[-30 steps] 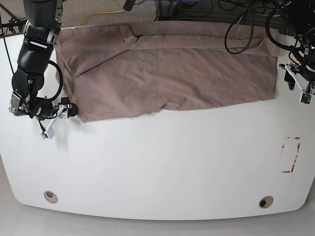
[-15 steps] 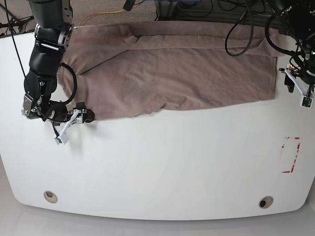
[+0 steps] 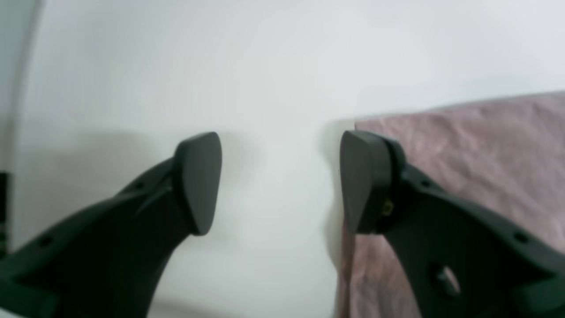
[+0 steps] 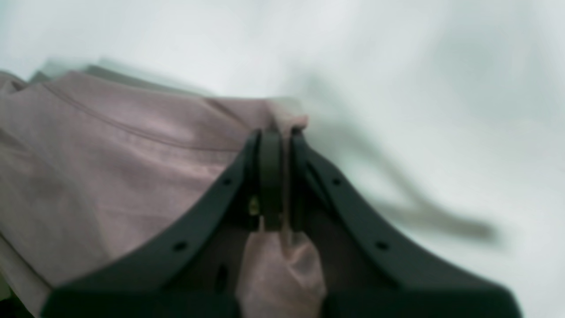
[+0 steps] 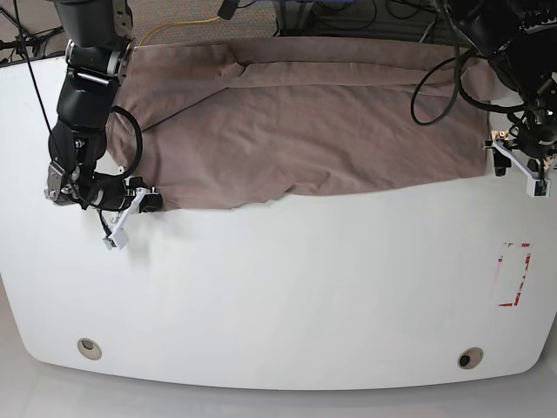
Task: Fold the T-shirt properly
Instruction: 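Grasp the shirt hem with both grippers, then fold the hem with both grippers over toward the collar edge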
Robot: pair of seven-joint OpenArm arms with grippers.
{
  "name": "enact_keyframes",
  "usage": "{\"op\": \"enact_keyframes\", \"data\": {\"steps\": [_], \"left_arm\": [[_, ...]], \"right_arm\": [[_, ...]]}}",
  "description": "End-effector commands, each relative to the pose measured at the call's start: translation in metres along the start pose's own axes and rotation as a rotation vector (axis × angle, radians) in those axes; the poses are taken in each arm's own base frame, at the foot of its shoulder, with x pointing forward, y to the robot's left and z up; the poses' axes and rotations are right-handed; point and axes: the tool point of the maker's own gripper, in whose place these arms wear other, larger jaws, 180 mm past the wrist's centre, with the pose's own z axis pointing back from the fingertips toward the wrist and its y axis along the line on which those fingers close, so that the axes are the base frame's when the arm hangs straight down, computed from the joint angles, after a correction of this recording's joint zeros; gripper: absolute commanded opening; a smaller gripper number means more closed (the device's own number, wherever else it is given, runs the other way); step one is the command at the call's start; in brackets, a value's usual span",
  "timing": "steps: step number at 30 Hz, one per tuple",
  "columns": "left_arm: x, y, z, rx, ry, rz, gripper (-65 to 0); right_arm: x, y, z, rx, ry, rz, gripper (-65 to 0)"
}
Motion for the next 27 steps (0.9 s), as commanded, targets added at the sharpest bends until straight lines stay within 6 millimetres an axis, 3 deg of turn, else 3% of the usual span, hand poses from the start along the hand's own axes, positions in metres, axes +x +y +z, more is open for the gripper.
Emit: {"op": "enact_keyframes", "data": {"steps": [1, 11, 17, 27], "left_arm": [[0.011, -0.007, -0.007, -0.031, -0.022, -0.016, -25.4], [0.016, -0.044, -0.020, -0.118, -0.002, -0.100, -25.4], [0.009, -0.055, -0.022, -0.142, 0.016, -0.119, -25.4], [-0.020, -0.068, -0.026, -0.181, 0.091, -0.117, -25.7]], "right_arm": [[0.009, -0.006, 0.008, -0.023, -0.005, 0.020, -65.0], [0.009, -0.007, 0.009, -0.025, -0.005, 0.020, -65.0], [0.009, -0.007, 0.009, -0.025, -0.005, 0.020, -65.0], [0.012, -0.006, 0.013, -0.033, -0.018, 0.039, -65.0]]}}
